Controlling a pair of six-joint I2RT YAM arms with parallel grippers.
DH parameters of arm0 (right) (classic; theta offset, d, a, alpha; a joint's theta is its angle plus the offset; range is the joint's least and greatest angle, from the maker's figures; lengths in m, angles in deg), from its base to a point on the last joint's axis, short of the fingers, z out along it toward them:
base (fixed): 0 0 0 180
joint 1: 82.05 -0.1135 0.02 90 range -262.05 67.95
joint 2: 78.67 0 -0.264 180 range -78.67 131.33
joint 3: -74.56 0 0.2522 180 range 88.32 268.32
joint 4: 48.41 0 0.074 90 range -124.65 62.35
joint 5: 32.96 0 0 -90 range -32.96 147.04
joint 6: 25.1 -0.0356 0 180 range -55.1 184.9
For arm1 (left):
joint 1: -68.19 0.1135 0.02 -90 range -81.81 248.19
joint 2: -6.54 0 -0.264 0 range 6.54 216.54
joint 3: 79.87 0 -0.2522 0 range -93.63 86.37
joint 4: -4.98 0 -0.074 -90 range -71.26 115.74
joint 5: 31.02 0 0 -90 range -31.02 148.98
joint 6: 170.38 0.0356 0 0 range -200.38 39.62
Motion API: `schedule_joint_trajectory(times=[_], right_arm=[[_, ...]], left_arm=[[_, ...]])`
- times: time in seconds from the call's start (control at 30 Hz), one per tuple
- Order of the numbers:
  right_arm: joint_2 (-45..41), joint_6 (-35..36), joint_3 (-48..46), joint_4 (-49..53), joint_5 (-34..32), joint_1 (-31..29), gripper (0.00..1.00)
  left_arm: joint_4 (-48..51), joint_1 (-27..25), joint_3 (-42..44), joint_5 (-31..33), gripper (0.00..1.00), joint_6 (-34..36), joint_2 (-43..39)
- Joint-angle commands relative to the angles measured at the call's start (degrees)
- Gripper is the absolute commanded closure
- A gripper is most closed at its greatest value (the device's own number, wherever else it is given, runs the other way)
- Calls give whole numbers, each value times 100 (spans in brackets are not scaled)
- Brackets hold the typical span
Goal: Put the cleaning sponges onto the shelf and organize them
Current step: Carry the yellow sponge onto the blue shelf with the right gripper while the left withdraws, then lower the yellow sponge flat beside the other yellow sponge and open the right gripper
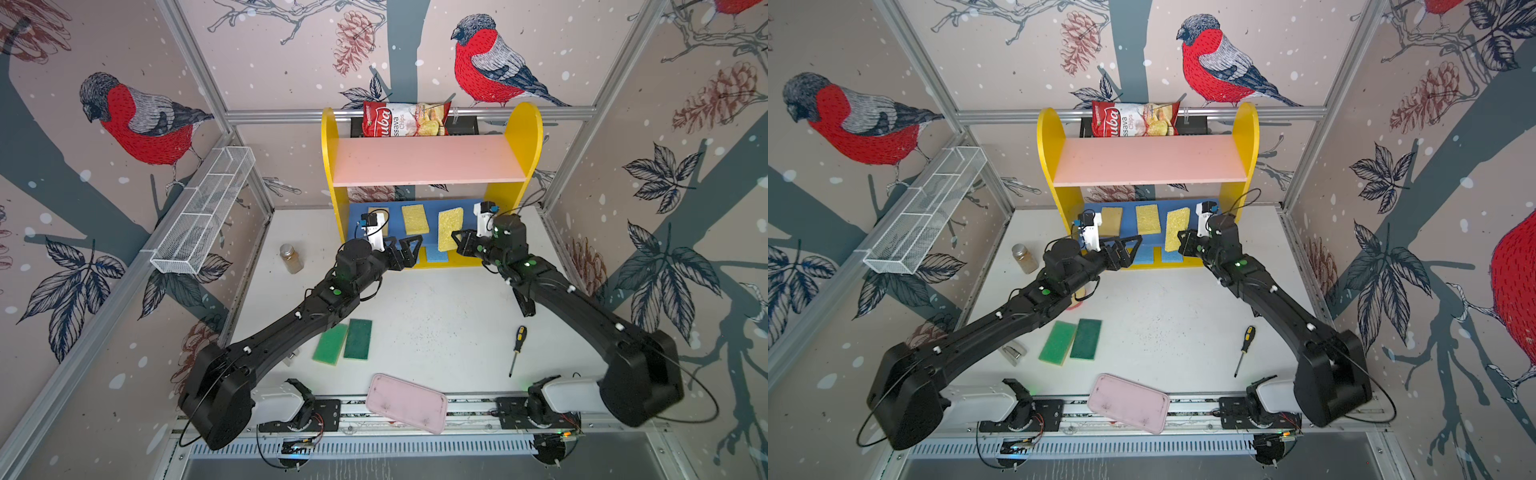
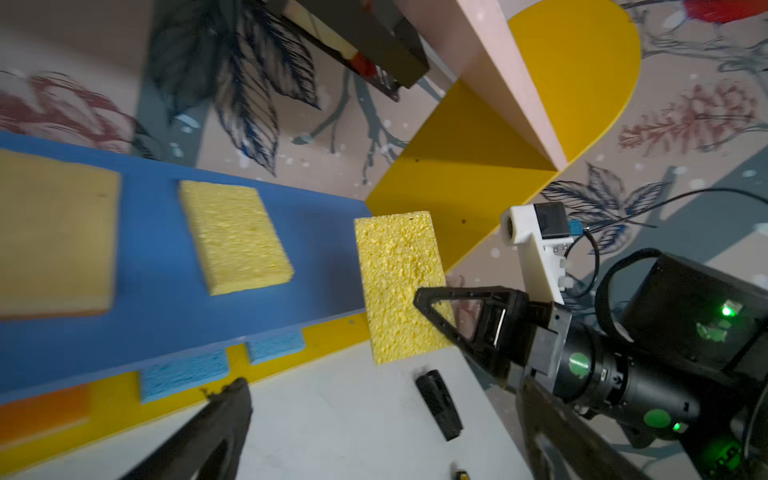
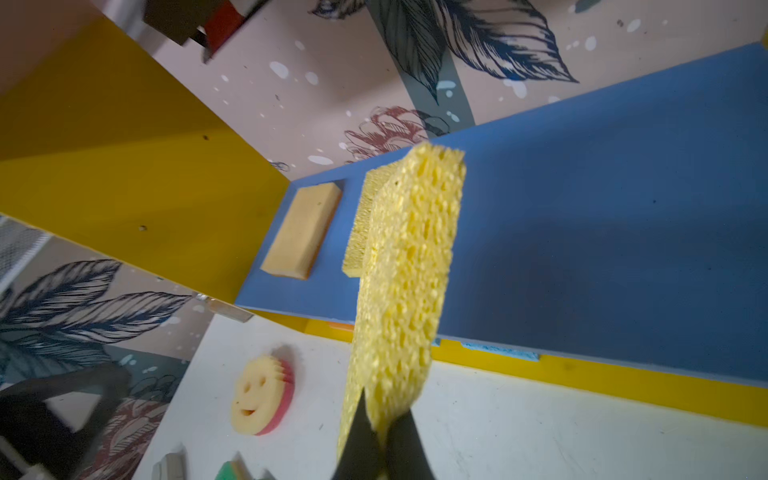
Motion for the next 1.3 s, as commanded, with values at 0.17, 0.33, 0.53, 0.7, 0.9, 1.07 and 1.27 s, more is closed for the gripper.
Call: schedule_joint_trajectory(times=[0.17, 0.33, 0.53, 0.7, 0.9, 1.07, 1.27], right_arm=[[571, 588, 282, 99, -432, 73, 100], [1029, 580, 449, 97, -653, 100, 100], [1417, 629, 642, 59, -974, 104, 100], [1760, 708, 947, 120, -1428, 91, 100], [2047, 919, 1161, 201, -2089, 20, 98], [2134, 1108, 1183, 32, -2318, -18, 84], [2299, 1481, 1367, 37, -2739, -88, 49]], left_arm=[[672, 9, 346, 1217, 2, 635, -743], [660, 9, 353, 1267, 2, 663, -797], [874, 11, 293, 1126, 2, 655, -760], [986, 9, 380, 1239, 2, 681, -897], [1021, 12, 450, 1326, 2, 700, -1046], [1012, 6, 468, 1319, 2, 699, -1039], [971, 11, 512, 1218, 2, 642, -992]])
